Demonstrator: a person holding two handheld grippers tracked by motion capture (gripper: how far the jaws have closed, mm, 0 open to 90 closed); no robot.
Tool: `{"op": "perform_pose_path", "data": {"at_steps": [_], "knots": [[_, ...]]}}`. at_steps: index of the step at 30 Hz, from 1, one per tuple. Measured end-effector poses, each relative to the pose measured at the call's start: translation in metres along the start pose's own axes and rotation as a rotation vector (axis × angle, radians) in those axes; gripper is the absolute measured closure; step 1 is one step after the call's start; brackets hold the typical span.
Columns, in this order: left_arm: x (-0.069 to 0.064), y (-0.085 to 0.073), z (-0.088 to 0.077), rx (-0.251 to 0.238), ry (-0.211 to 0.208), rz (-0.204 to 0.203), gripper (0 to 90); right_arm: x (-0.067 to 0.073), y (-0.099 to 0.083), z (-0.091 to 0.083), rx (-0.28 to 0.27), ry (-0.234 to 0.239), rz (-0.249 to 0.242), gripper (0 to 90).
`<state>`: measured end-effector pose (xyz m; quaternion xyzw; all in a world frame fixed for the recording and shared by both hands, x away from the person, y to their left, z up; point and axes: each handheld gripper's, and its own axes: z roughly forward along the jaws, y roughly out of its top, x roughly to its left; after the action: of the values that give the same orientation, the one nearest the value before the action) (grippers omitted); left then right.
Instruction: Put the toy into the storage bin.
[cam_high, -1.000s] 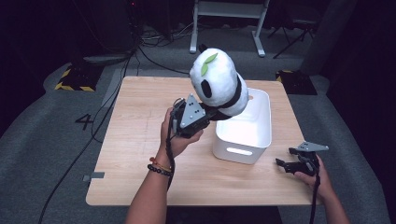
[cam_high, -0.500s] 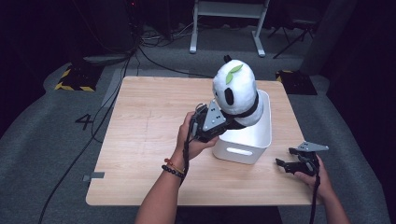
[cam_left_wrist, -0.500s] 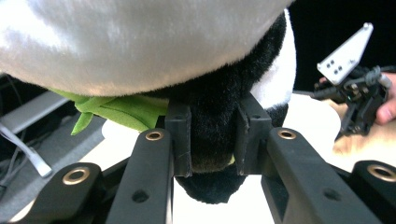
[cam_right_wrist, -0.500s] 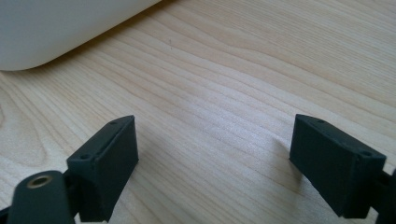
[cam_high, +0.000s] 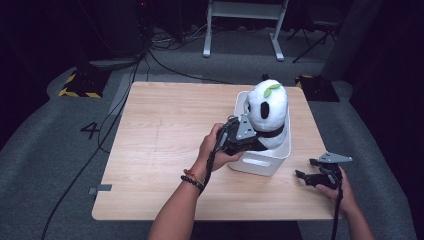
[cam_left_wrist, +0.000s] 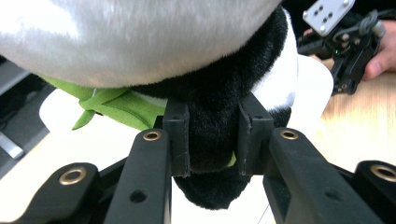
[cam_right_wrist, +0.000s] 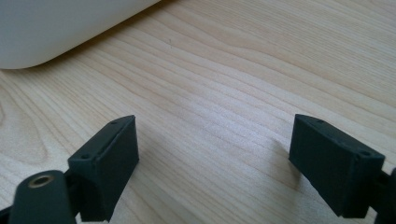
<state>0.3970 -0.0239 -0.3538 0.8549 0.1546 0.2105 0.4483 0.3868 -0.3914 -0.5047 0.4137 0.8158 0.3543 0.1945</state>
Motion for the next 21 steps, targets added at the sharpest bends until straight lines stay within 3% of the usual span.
{"op": "perform_pose_path", "data": {"at_steps": [11, 15, 21], "knots": [[0.006, 0.001, 0.023, 0.103, -0.054, -0.037, 68.2, -0.001, 0.0, 0.0, -0.001, 0.002, -0.002, 15.8], [0.007, -0.002, 0.03, 0.104, -0.066, -0.071, 67.0, 0.0, 0.0, 0.0, -0.001, -0.001, 0.001, 15.9], [0.009, -0.005, 0.035, 0.109, -0.081, -0.086, 68.5, 0.0, 0.0, 0.0, -0.002, 0.001, 0.002, 16.2]]}}
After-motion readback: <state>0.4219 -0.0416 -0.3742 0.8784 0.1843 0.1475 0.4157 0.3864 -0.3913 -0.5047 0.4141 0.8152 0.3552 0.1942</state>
